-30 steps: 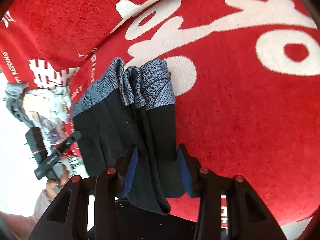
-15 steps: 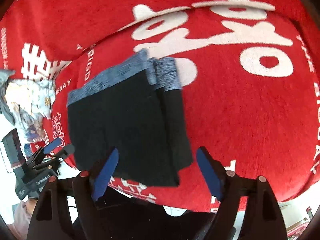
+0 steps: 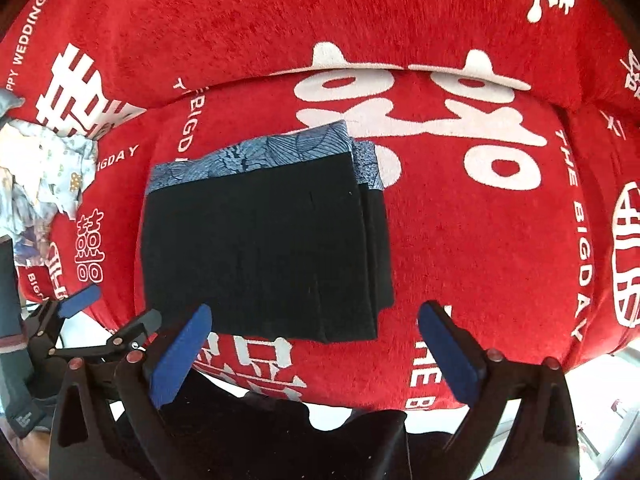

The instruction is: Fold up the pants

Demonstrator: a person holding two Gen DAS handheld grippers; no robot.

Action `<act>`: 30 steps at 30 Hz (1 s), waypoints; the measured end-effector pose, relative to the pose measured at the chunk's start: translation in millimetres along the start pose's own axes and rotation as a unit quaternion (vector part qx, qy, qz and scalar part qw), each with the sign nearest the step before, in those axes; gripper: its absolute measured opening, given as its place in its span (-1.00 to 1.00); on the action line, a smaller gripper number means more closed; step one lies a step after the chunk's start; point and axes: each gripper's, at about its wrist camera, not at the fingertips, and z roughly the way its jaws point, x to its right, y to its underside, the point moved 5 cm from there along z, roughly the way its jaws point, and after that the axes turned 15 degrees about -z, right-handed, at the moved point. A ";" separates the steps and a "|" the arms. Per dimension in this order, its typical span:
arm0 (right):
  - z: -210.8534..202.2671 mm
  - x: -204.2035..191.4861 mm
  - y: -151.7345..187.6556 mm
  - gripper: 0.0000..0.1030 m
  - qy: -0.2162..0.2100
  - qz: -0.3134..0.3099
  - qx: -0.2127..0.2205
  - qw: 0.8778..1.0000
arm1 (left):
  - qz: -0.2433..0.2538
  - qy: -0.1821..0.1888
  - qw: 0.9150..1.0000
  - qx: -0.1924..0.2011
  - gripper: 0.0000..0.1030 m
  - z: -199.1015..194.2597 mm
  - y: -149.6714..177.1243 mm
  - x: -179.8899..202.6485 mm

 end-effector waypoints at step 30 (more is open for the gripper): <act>-36.7 -26.3 -0.3 1.00 0.076 -0.026 -0.027 0.996 | 0.031 -0.024 0.999 0.007 1.00 -46.0 -11.2 -7.5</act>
